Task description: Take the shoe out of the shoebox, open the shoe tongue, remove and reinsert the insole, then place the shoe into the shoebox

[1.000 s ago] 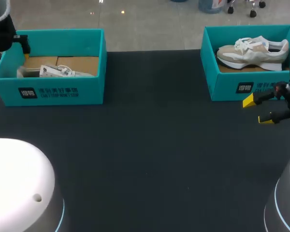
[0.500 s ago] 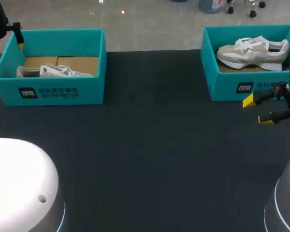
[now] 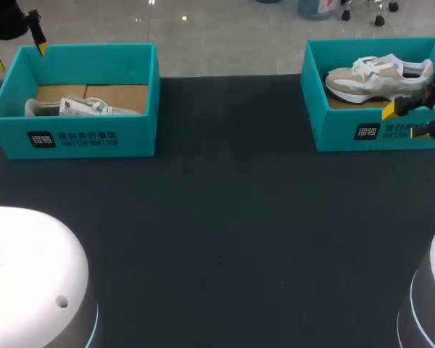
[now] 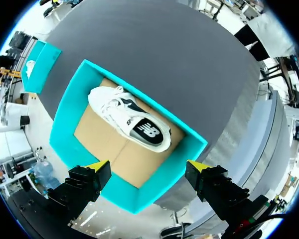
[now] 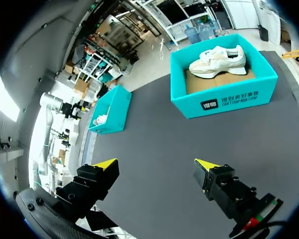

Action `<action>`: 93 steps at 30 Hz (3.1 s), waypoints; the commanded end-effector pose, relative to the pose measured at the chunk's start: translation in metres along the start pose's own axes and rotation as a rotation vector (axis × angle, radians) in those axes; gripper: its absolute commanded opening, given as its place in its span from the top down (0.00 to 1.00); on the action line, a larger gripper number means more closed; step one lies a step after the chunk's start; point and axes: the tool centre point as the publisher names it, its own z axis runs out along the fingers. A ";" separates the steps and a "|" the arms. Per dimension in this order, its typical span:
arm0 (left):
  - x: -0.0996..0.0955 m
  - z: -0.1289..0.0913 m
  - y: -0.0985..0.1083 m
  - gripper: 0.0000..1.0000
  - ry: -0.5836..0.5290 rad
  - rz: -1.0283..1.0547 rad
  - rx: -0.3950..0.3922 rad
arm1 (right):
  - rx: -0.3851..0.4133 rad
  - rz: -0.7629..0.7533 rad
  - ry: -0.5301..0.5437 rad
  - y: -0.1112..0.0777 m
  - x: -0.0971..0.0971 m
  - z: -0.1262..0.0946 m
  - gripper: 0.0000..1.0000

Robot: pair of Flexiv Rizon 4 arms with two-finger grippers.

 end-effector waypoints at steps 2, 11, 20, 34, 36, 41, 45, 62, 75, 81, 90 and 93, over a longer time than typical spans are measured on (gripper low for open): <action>-0.003 -0.012 -0.014 0.00 -0.031 -0.279 0.084 | 0.035 0.002 -0.050 0.067 -0.012 0.011 0.00; -0.004 -0.027 -0.055 0.00 -0.057 -0.294 0.286 | 0.049 -0.060 -0.207 0.121 -0.039 0.020 0.00; -0.003 -0.034 -0.082 0.00 -0.035 -0.210 0.404 | 0.074 -0.074 -0.261 0.153 -0.059 0.016 0.00; -0.008 -0.038 -0.107 0.00 -0.053 -0.114 0.527 | 0.081 -0.101 -0.335 0.172 -0.074 0.013 0.00; -0.008 -0.038 -0.107 0.00 -0.053 -0.114 0.527 | 0.081 -0.101 -0.335 0.172 -0.074 0.013 0.00; -0.008 -0.038 -0.107 0.00 -0.053 -0.114 0.527 | 0.081 -0.101 -0.335 0.172 -0.074 0.013 0.00; -0.008 -0.038 -0.107 0.00 -0.053 -0.114 0.527 | 0.078 -0.085 -0.336 0.174 -0.082 0.020 0.00; -0.008 -0.038 -0.107 0.00 -0.053 -0.114 0.527 | -0.002 0.003 -0.608 0.271 -0.180 0.060 0.00; -0.008 -0.038 -0.107 0.00 -0.053 -0.114 0.527 | 0.080 0.086 -0.591 0.292 -0.209 0.071 0.00; -0.008 -0.038 -0.107 0.00 -0.053 -0.114 0.527 | 0.080 0.086 -0.591 0.292 -0.209 0.071 0.00; -0.008 -0.038 -0.107 0.00 -0.053 -0.114 0.527 | 0.069 0.142 -0.621 0.295 -0.220 0.076 0.00; -0.008 -0.038 -0.107 0.00 -0.053 -0.114 0.527 | 0.032 0.185 -0.692 0.298 -0.234 0.080 0.00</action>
